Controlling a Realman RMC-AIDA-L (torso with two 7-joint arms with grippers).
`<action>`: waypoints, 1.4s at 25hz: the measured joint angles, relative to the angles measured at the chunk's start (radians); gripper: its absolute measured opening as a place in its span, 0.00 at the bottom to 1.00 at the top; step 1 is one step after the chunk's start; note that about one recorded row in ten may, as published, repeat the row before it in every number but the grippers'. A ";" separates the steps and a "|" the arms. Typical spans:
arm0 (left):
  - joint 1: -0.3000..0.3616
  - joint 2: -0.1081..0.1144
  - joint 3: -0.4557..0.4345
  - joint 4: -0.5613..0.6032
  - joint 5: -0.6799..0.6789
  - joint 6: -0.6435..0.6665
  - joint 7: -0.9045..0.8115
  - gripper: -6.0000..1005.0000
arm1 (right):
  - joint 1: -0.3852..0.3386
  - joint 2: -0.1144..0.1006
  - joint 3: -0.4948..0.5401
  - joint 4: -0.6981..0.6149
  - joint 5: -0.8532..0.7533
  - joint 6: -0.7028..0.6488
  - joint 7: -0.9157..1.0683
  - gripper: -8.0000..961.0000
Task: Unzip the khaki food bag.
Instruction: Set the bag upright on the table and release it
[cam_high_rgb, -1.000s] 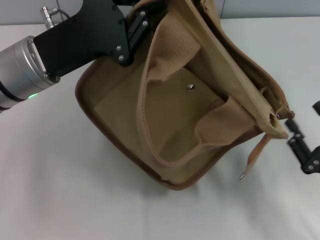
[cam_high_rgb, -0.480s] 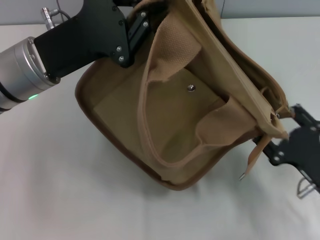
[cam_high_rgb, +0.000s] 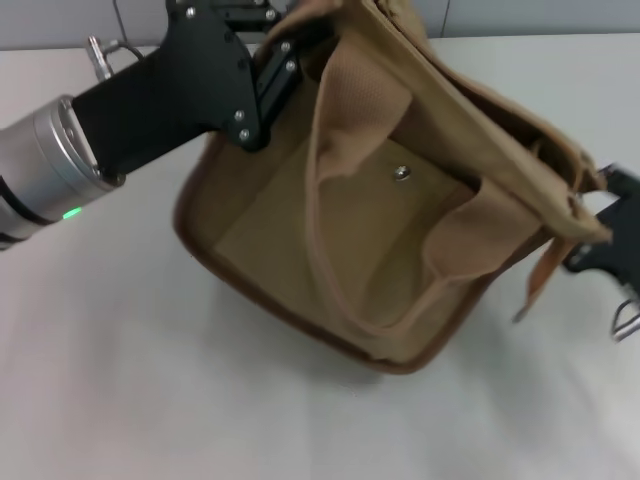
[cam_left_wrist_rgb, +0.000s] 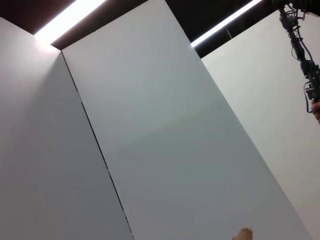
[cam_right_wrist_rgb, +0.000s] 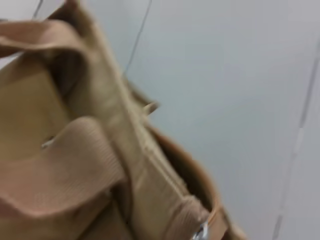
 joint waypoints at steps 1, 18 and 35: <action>0.002 0.000 0.000 -0.017 0.000 -0.002 0.018 0.05 | 0.001 0.000 0.022 -0.020 0.000 -0.014 0.000 0.29; 0.106 -0.001 0.025 -0.287 0.005 -0.066 0.210 0.05 | 0.176 -0.002 0.128 -0.271 0.000 -0.007 0.229 0.09; 0.143 -0.001 -0.064 -0.331 -0.002 -0.173 0.220 0.08 | 0.205 0.002 0.131 -0.257 0.001 0.062 0.266 0.17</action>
